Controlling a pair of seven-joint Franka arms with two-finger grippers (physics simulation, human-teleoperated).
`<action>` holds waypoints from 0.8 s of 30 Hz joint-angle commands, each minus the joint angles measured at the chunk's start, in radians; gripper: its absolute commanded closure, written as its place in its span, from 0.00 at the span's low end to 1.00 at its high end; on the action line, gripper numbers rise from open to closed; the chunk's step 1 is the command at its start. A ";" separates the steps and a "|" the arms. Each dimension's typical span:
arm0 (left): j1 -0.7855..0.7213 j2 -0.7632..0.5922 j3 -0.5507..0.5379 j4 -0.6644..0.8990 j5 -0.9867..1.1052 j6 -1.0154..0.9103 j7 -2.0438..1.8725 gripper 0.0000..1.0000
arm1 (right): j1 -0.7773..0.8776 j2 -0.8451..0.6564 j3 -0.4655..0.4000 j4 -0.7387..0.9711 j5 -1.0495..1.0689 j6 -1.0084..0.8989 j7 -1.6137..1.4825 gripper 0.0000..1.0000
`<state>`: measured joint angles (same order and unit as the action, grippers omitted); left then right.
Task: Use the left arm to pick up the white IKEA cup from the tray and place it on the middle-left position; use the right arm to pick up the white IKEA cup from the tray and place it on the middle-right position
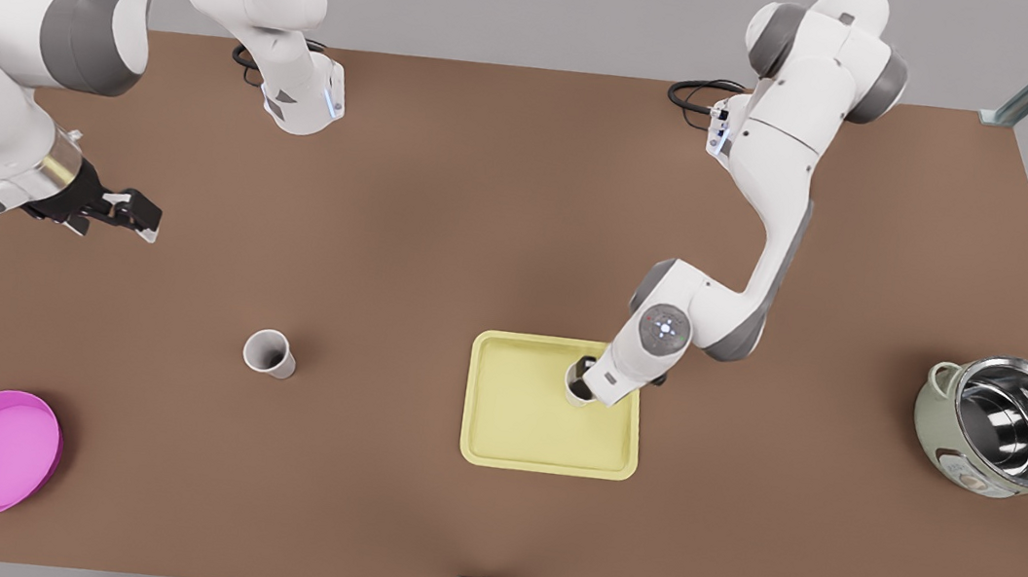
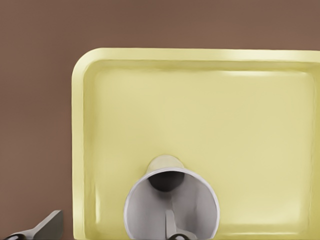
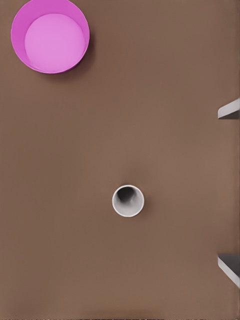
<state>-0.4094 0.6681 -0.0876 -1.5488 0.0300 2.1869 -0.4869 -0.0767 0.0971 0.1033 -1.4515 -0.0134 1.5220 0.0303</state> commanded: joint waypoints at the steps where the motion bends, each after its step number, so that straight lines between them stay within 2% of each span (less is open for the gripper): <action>1: 0.000 0.014 0.000 0.001 0.014 0.060 -0.036 0.00 | 0.003 0.000 -0.005 0.000 0.009 -0.006 -0.016 0.00; 6: -0.006 0.037 0.000 0.001 0.013 0.103 -0.048 0.00 | 0.005 0.010 -0.004 -0.001 0.007 -0.006 -0.015 0.00; 8: -0.008 0.051 0.000 0.003 0.013 0.126 -0.055 0.15 | 0.005 0.010 -0.005 -0.001 0.007 -0.008 -0.015 0.00; 13: -0.008 0.053 -0.001 0.009 0.004 0.128 -0.076 0.66 | -0.008 0.016 -0.007 -0.001 0.009 -0.009 -0.018 0.00; 16: -0.005 0.051 0.000 0.018 -0.001 0.126 -0.088 0.91 | -0.009 0.016 -0.007 -0.001 0.009 -0.009 -0.016 0.00; 19: 0.000 0.041 0.000 0.026 0.002 0.116 -0.087 0.89 | -0.009 0.016 -0.007 -0.001 0.009 -0.014 -0.016 0.00; 21: 0.026 0.019 0.006 0.053 0.010 0.039 -0.076 0.88 | -0.009 0.016 -0.007 -0.001 0.010 -0.014 -0.016 0.00; 24: 0.187 -0.042 0.005 0.064 -0.001 -0.090 0.212 0.88 | -0.006 0.015 -0.004 0.000 0.009 -0.016 -0.015 0.00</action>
<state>-0.2494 0.6386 -0.0833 -1.4876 0.0454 2.2146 -0.5247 -0.0854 0.1138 0.0982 -1.4518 -0.0045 1.5100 0.0185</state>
